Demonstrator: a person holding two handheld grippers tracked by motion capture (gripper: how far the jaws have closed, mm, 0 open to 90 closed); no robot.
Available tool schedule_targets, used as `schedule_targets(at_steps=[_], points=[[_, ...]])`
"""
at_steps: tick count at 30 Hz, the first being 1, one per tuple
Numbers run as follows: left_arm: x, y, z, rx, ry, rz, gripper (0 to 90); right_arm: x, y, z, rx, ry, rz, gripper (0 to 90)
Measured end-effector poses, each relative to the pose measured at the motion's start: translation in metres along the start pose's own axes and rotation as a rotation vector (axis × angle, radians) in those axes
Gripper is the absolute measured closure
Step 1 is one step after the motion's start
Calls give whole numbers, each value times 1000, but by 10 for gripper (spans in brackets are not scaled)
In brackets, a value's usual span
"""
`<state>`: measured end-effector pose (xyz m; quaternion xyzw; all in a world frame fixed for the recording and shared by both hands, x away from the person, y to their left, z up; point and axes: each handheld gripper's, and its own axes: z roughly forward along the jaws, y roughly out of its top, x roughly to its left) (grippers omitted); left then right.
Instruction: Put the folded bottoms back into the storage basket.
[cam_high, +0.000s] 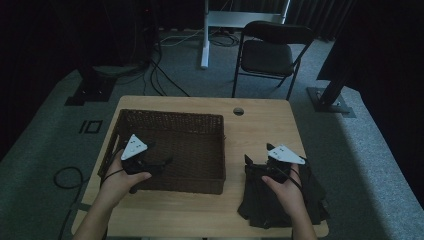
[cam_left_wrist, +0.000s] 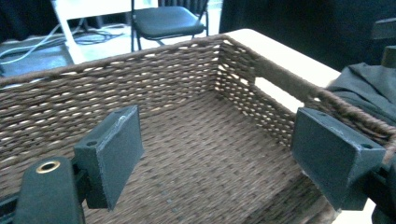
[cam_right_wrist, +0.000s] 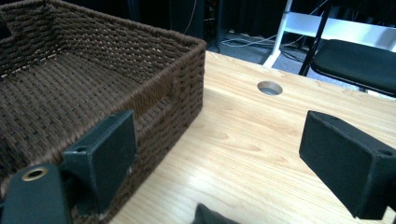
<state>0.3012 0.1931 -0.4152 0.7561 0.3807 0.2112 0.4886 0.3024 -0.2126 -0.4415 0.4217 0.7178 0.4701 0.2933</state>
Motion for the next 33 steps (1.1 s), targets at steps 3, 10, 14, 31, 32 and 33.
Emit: schedule_targets(at_steps=[3,10,14,31,32,33], points=[[-11,2,10,6,-29,20,176,-5,-6,-5,8,12,-15,127],[-27,5,23,14,-72,41,176,-11,-11,-12,5,0,-9,121],[-36,6,30,17,-93,51,176,-16,-13,-17,-6,-15,-9,124],[-70,12,56,29,-186,85,176,-37,-23,-34,-24,-62,11,108],[-72,13,57,26,-188,87,175,-39,-24,-37,-22,-71,9,108],[-73,14,58,26,-190,91,175,-39,-24,-37,-22,-71,9,108]])
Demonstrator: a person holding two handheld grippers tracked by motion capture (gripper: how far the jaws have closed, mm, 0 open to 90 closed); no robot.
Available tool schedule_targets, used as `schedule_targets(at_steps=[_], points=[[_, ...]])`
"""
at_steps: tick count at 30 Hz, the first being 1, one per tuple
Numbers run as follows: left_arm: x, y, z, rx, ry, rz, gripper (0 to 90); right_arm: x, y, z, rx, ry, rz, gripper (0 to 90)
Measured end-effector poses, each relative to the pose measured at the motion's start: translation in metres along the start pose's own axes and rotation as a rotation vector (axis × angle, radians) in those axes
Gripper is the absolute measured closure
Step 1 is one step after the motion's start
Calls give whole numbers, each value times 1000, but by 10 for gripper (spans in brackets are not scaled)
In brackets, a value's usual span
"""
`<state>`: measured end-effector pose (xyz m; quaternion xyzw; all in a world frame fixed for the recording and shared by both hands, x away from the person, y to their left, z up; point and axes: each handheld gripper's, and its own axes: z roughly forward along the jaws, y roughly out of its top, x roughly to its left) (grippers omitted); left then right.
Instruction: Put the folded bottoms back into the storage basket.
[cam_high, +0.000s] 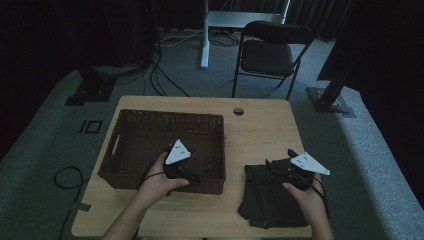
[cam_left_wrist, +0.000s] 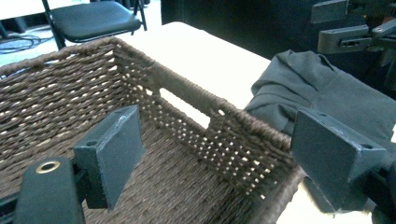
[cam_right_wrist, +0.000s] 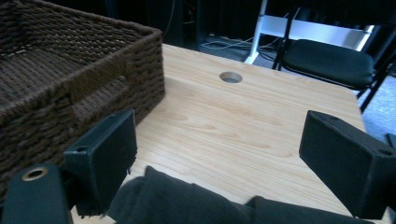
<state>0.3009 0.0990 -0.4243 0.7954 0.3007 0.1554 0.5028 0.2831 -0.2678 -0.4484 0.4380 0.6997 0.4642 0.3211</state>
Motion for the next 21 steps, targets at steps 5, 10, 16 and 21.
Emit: schedule_targets(at_steps=[5,10,16,21], points=[[-12,5,10,-10,-23,21,176,-8,-5,-4,11,-17,-8,108],[-27,8,24,-11,-60,41,175,-17,-13,-9,26,-28,-13,108],[-43,11,38,-7,-100,52,175,-27,-24,-11,48,-36,-22,108],[-62,12,55,-5,-136,63,175,-44,-34,-17,51,-65,-3,110]])
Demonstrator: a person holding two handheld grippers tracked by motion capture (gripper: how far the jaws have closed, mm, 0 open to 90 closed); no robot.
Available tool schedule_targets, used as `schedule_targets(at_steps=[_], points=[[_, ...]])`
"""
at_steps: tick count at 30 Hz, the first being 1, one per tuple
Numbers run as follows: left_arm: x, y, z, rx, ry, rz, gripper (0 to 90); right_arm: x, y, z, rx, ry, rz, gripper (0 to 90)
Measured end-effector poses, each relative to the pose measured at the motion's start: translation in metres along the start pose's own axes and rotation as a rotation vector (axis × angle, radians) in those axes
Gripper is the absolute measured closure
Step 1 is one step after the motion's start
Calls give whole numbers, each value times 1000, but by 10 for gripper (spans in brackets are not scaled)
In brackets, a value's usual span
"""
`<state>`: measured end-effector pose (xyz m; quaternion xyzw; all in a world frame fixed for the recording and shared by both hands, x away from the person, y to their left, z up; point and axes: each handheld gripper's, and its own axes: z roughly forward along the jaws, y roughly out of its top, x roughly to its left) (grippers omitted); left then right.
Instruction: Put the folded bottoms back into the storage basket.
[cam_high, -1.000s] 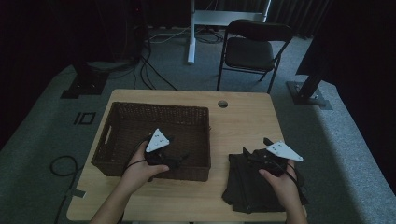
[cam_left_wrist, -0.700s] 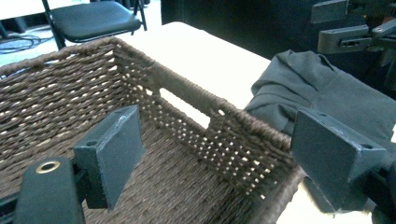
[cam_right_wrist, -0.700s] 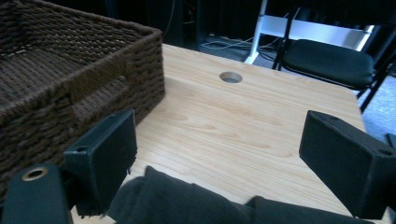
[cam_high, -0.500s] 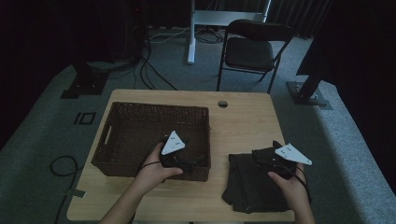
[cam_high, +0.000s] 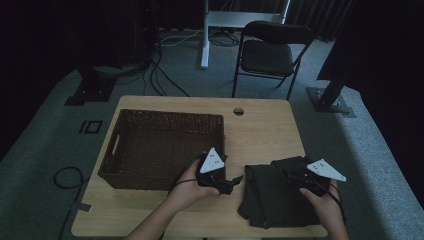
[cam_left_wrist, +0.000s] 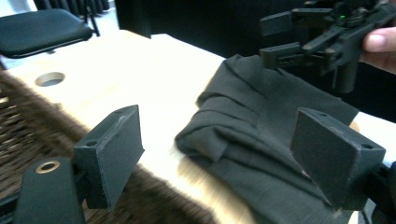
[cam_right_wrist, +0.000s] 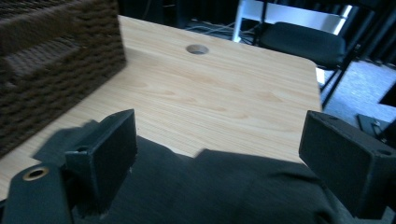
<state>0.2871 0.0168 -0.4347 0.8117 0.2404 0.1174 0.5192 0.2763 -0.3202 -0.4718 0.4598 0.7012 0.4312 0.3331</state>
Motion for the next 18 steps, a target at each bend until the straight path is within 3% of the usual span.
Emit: schedule_targets(at_steps=[4,13,18], points=[[-13,-1,14,12,-42,-7,192,-10,-6,-2,8,-14,11,111],[-44,-7,45,21,-92,7,186,-24,-19,-1,30,-32,18,111],[-56,-14,62,24,-79,-13,179,-27,-25,1,42,-30,19,111]])
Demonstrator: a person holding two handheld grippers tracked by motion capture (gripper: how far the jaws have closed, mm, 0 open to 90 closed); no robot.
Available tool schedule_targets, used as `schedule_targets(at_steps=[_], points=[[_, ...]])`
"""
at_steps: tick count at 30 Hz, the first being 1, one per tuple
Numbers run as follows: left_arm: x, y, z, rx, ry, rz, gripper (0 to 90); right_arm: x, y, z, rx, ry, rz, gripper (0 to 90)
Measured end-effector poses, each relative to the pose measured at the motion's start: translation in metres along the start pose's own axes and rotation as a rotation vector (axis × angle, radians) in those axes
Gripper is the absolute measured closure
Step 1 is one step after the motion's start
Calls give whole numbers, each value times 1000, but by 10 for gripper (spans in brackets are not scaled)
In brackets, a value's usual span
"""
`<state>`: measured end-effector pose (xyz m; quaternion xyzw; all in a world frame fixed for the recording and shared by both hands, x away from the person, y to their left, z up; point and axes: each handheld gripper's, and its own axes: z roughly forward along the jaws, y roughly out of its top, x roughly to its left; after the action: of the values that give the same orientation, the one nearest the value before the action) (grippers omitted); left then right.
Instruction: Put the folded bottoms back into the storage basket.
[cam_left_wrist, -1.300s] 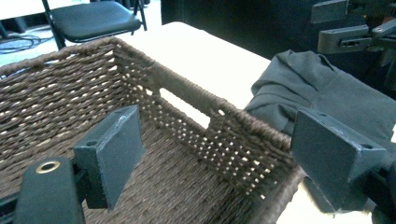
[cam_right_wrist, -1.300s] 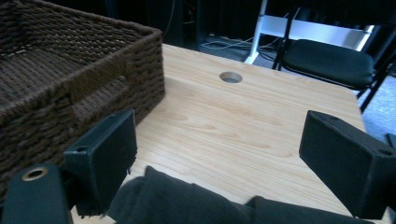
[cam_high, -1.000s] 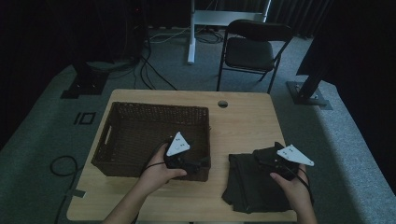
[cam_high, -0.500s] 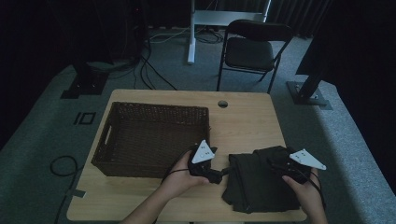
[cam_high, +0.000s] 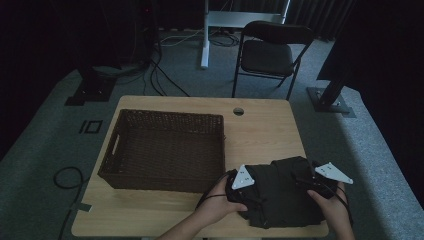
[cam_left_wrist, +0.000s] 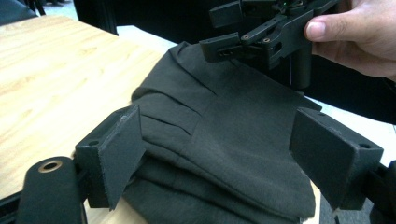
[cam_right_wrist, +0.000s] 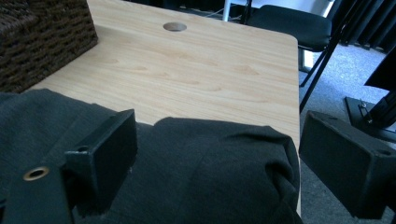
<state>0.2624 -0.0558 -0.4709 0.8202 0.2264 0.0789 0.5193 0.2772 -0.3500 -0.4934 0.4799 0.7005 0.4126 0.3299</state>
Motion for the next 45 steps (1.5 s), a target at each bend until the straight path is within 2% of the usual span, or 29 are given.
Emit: schedule_targets(at_steps=[4,9,12,16,20,23,27,31,34,37,39,45], points=[[-6,-7,10,6,20,2,173,-3,-4,1,8,-8,1,111],[-12,-19,20,35,48,-28,173,-9,-9,4,18,-21,11,111],[-14,-27,24,54,86,-31,172,-11,-13,7,29,-22,13,110],[-15,-36,27,64,129,-62,172,-14,-19,11,49,-22,20,110],[-15,-43,30,95,148,-88,172,-19,-24,16,69,-30,37,110],[-15,-48,32,97,163,-112,158,-21,-28,20,87,-29,48,111],[-11,-52,34,119,160,-134,153,-22,-31,24,127,-17,54,111],[-7,-55,38,136,139,-182,151,-19,-35,30,188,-14,29,127],[-4,-57,42,144,126,-222,141,-18,-34,32,200,-13,20,121],[0,-59,46,155,132,-228,95,-20,-35,33,215,-14,50,106],[1,-60,48,164,131,-225,93,-22,-35,35,225,-10,79,102],[4,-61,55,176,112,-258,80,-26,-36,37,244,13,122,97]])
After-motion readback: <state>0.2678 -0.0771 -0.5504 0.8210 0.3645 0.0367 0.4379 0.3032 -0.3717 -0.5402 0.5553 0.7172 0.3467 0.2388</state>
